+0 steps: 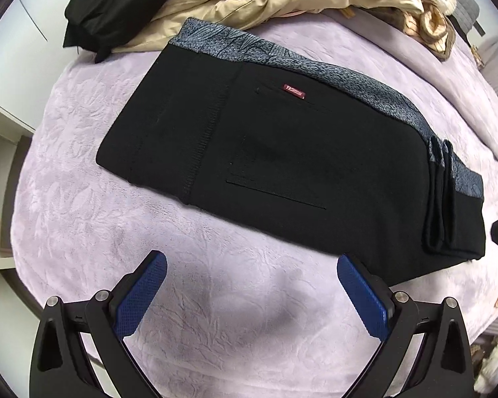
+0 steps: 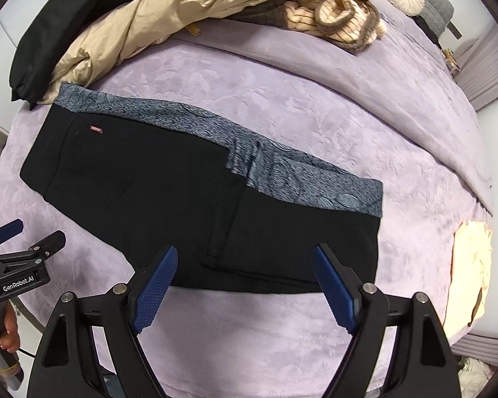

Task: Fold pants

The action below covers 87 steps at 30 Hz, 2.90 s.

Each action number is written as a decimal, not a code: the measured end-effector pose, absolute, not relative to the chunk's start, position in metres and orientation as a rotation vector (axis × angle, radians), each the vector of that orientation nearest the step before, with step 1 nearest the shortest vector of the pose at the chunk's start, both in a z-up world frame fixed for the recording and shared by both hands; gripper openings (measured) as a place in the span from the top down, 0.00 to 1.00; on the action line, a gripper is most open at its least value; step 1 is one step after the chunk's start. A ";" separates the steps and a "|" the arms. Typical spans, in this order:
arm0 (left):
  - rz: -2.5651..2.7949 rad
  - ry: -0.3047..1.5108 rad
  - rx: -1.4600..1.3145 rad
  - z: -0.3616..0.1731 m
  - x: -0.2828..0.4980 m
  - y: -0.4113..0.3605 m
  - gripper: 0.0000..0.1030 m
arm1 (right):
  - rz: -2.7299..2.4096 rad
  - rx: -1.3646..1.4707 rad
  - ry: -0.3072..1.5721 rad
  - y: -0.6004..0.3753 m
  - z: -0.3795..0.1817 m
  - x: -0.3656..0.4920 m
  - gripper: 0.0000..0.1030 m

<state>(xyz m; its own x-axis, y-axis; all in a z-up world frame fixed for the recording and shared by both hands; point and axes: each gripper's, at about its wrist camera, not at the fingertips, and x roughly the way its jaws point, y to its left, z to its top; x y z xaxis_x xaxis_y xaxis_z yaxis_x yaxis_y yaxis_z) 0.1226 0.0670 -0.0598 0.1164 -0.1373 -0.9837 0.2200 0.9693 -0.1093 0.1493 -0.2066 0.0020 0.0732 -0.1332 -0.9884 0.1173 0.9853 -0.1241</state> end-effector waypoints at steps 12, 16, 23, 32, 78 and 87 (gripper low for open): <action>-0.214 1.429 0.027 -0.070 0.142 0.086 0.00 | -0.107 -0.006 1.547 -0.177 -0.033 0.164 0.17; -0.210 1.431 0.031 -0.073 0.148 0.083 0.00 | -0.097 -0.009 1.555 -0.174 -0.036 0.164 0.17; -0.208 1.426 0.024 -0.075 0.157 0.089 0.00 | -0.093 -0.030 1.551 -0.172 -0.035 0.168 0.17; -0.188 1.416 0.034 -0.073 0.166 0.099 0.00 | -0.074 -0.048 1.538 -0.162 -0.032 0.174 0.17; -0.452 1.351 -0.554 -0.126 0.211 0.173 0.00 | 0.196 0.296 1.536 -0.150 -0.128 0.190 0.15; -0.243 1.289 -0.422 -0.110 0.210 0.161 0.53 | 0.241 0.365 1.511 -0.161 -0.116 0.188 0.11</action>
